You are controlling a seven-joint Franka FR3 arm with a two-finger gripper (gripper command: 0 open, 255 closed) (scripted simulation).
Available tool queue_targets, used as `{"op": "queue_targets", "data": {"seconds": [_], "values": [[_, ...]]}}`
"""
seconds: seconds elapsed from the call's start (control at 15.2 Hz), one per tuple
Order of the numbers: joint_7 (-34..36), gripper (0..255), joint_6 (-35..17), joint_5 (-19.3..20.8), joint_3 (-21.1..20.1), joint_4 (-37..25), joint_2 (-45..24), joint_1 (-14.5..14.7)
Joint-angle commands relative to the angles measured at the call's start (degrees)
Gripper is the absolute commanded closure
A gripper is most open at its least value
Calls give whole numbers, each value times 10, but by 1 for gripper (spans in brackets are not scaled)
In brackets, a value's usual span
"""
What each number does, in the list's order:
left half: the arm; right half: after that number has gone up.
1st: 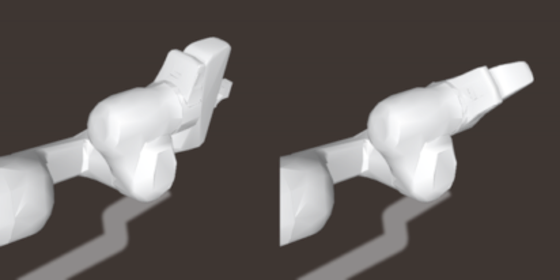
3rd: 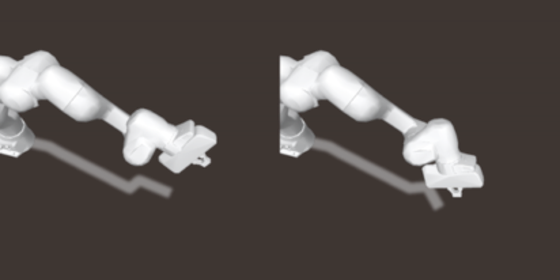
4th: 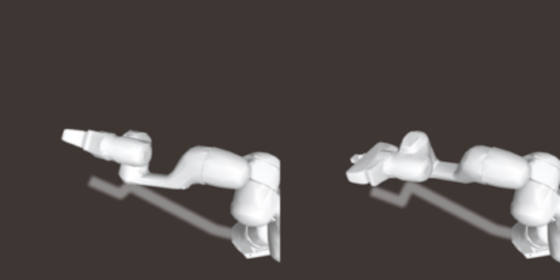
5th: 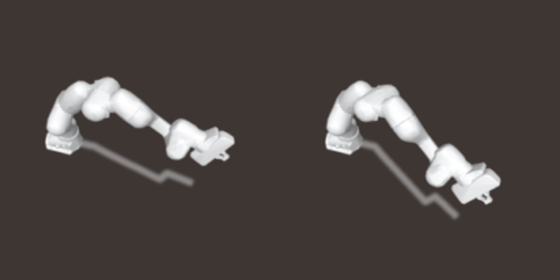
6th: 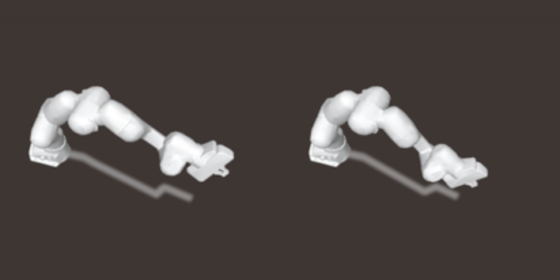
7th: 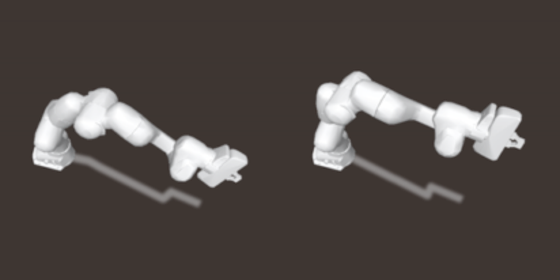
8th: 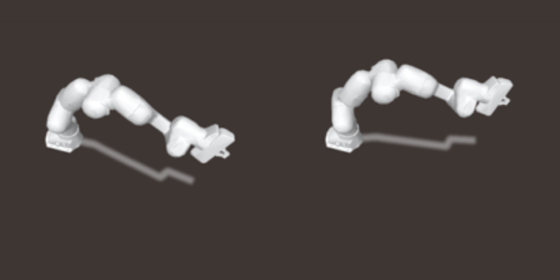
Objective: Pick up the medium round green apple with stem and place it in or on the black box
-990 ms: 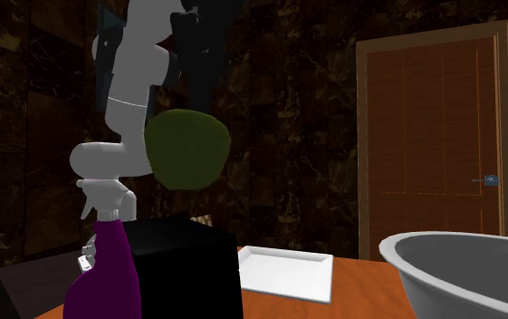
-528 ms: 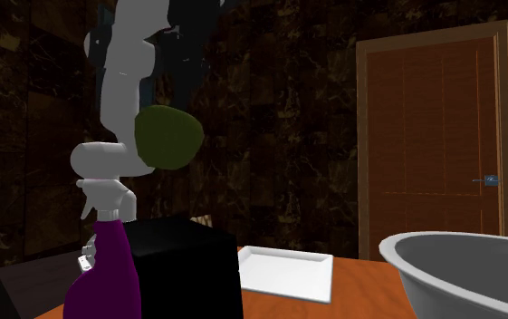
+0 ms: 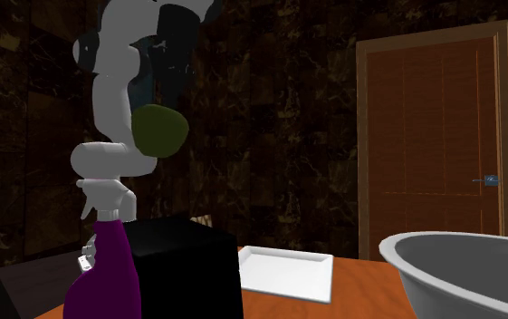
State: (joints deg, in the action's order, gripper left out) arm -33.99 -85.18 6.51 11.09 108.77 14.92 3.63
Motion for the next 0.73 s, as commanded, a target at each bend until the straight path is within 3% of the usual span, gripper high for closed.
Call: {"op": "queue_targets", "data": {"seconds": [0.0,0.66], "values": [[4,255,-5,1,-2,18,13,0],[9,255,-81,4,1,100,18,-1]]}}
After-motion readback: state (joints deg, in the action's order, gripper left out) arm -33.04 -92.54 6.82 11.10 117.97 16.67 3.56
